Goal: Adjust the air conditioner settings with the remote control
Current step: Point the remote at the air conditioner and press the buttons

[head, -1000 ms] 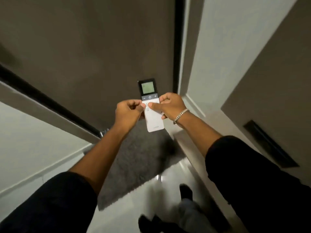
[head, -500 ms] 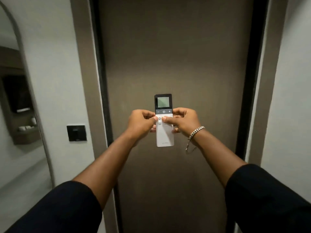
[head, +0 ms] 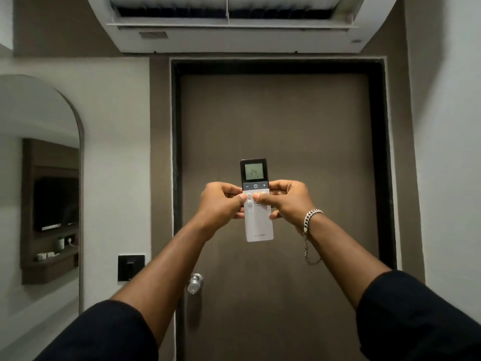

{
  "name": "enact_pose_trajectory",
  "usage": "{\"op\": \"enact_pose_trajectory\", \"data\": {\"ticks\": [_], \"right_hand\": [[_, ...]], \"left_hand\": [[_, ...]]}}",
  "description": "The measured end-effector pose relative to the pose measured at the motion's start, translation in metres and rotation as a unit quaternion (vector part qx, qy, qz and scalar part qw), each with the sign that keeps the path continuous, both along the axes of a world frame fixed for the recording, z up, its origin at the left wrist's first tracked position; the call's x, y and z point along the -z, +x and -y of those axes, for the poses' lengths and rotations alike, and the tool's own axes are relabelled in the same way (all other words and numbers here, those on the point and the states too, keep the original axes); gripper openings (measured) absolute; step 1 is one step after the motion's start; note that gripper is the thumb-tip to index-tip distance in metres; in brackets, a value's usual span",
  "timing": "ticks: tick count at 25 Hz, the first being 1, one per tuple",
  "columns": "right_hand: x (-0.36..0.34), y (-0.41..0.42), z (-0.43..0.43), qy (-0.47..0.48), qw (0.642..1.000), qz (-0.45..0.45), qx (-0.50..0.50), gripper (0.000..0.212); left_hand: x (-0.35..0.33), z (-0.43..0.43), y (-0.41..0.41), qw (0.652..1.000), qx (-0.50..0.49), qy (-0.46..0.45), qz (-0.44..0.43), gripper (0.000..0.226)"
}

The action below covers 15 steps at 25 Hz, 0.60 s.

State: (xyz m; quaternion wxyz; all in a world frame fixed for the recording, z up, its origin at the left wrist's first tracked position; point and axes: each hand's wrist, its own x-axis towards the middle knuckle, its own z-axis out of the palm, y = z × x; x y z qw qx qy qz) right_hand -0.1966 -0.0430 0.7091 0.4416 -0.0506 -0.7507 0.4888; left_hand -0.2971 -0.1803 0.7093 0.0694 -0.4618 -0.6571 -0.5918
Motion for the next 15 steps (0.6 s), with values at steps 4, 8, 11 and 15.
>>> {"op": "enact_pose_trajectory", "data": {"ticks": [4, 8, 11, 15], "right_hand": [[-0.004, 0.005, -0.002, -0.016, 1.0, -0.006, -0.011, 0.036], [-0.008, 0.009, -0.006, -0.016, 1.0, -0.01, -0.012, 0.046], [-0.01, 0.011, -0.009, -0.023, 1.0, -0.017, -0.012, 0.042], [-0.013, 0.012, -0.012, -0.013, 1.0, -0.012, -0.002, 0.033]], "left_hand": [[-0.009, -0.001, 0.004, 1.0, 0.002, 0.0, -0.009, 0.025], [-0.014, -0.004, 0.006, 1.0, 0.006, -0.001, -0.017, 0.026], [-0.017, -0.008, 0.008, 1.0, 0.004, -0.001, -0.026, 0.025], [-0.018, -0.011, 0.01, 1.0, -0.001, 0.0, -0.028, 0.025]]}}
